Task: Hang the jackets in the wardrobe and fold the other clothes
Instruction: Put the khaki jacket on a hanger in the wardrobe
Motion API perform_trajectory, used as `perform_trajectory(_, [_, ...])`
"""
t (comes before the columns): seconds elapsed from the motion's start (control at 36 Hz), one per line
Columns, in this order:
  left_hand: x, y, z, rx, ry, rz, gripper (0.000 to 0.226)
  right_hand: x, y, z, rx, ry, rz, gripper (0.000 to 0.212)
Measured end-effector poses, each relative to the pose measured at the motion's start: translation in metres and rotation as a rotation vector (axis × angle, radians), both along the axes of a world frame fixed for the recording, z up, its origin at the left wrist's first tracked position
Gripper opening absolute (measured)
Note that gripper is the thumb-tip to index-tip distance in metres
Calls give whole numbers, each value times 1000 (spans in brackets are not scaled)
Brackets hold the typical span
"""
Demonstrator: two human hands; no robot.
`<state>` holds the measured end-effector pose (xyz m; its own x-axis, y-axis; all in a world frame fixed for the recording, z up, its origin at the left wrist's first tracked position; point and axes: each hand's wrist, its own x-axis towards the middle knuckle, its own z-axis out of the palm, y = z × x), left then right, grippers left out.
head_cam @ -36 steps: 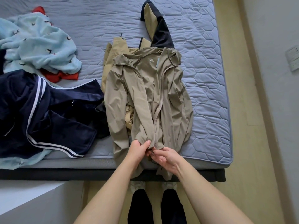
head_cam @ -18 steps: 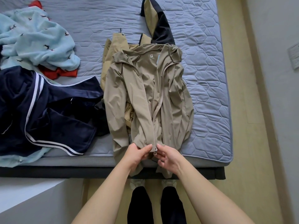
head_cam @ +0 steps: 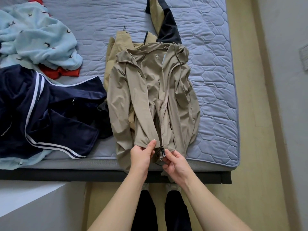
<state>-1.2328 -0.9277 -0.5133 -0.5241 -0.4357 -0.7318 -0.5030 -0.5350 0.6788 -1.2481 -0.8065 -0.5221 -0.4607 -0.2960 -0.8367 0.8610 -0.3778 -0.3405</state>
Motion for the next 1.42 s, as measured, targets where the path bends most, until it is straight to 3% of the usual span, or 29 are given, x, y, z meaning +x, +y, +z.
perform_trajectory(0.33, [-3, 10, 10, -209, 27, 7, 11, 4, -8, 9, -8, 7, -110, 11])
perform_trajectory(0.67, [0, 1, 16, -371, -59, -229, 41, 1, -12, 20, 88, 13, -167, 17])
perform_trajectory(0.78, [3, -2, 20, -468, -85, -361, 40, -2, -13, 24, 133, 25, -188, 18])
perform_trajectory(1.0, [6, -4, 13, -322, -100, -452, 24, 2, -14, 25, 194, -10, -178, 18])
perform_trajectory(1.11, [4, -11, 10, -213, -147, -498, 13, -3, -6, 29, 233, -7, 5, 18])
perform_trajectory(1.25, [3, -16, 16, -129, -178, -707, 20, -15, 5, 34, 573, 106, 516, 30])
perform_trajectory(1.42, [-4, -22, 21, -323, -273, -918, 33, -22, 5, 45, 823, 609, 1075, 34])
